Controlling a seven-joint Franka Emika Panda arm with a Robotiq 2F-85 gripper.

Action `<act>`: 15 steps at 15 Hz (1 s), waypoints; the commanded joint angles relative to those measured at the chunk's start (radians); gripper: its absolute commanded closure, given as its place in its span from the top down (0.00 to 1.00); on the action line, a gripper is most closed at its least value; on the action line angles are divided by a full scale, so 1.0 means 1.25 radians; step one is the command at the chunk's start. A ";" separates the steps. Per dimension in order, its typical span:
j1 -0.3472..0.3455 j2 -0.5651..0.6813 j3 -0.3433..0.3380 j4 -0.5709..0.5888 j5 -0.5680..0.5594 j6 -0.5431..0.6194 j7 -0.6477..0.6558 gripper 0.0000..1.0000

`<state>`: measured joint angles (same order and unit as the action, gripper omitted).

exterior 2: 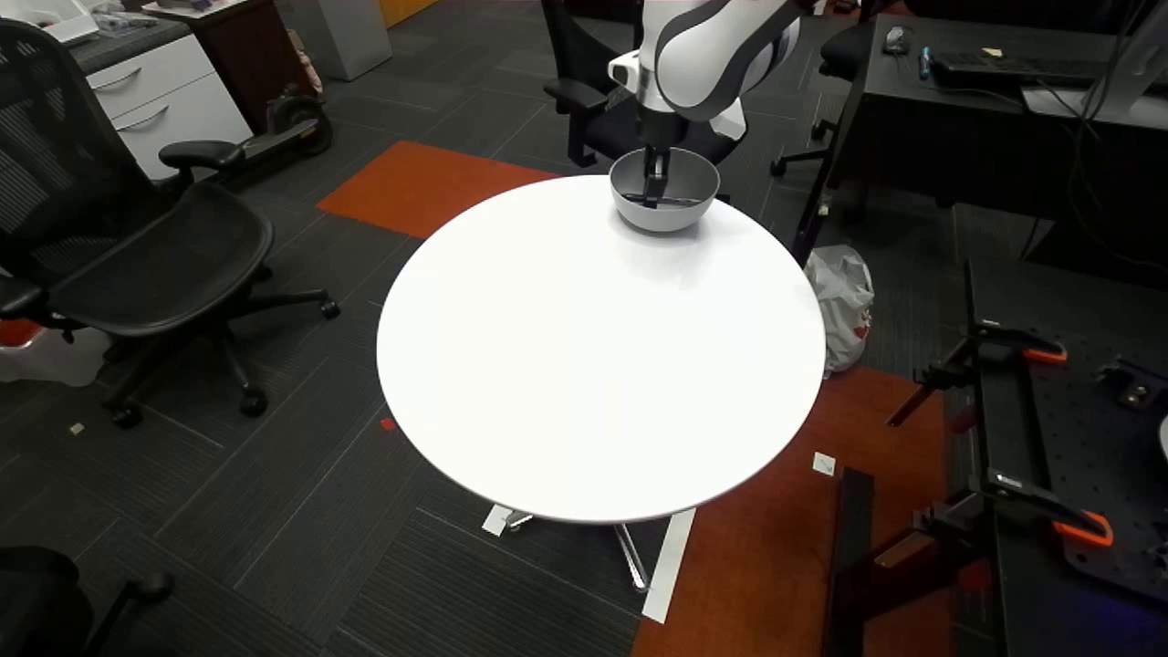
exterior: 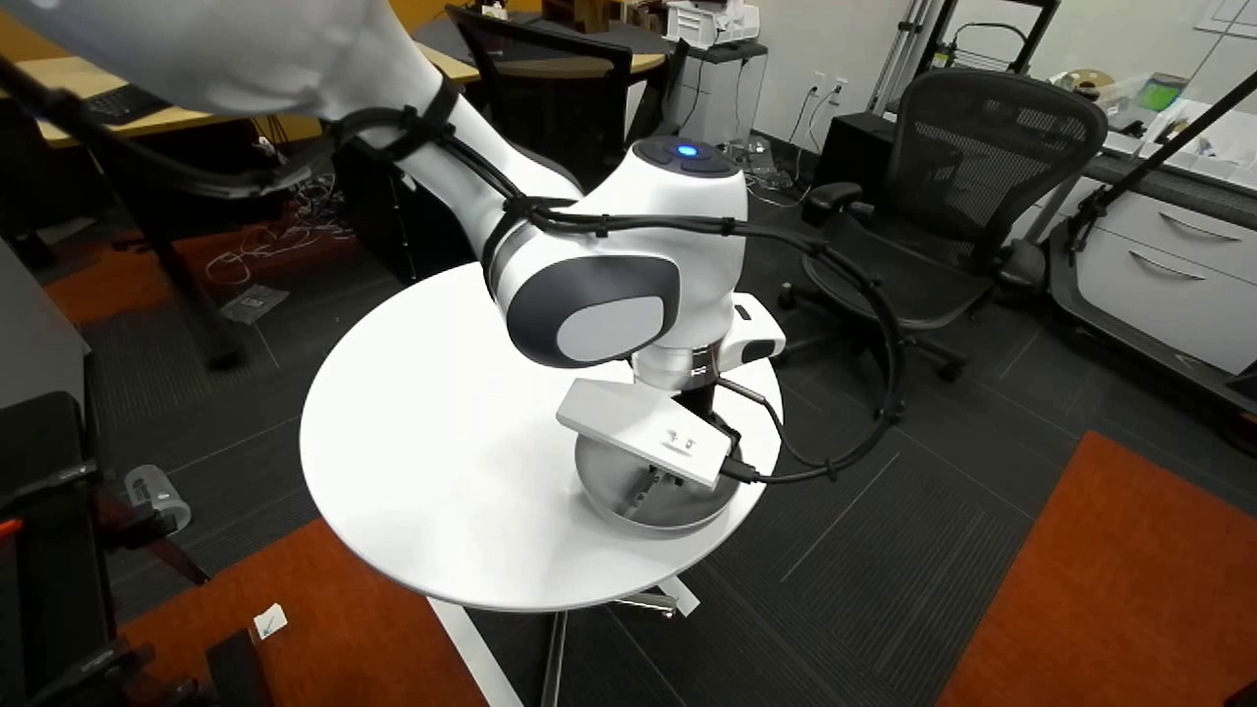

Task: Take the black pen out of the grey bowl

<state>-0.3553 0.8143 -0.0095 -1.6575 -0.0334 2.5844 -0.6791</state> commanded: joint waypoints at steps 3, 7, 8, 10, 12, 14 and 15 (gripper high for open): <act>-0.012 0.014 0.013 0.026 0.006 0.000 0.014 0.04; 0.019 -0.086 -0.014 -0.063 -0.015 0.030 0.060 0.04; 0.026 -0.113 -0.019 -0.083 -0.021 0.039 0.071 0.04; 0.042 -0.176 -0.031 -0.128 -0.038 0.053 0.100 0.04; 0.062 -0.234 -0.035 -0.168 -0.064 0.066 0.121 0.04; 0.086 -0.282 -0.032 -0.199 -0.092 0.067 0.134 0.04; 0.099 -0.304 -0.029 -0.214 -0.106 0.068 0.138 0.04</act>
<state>-0.2851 0.5518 -0.0328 -1.8078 -0.1124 2.6330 -0.5493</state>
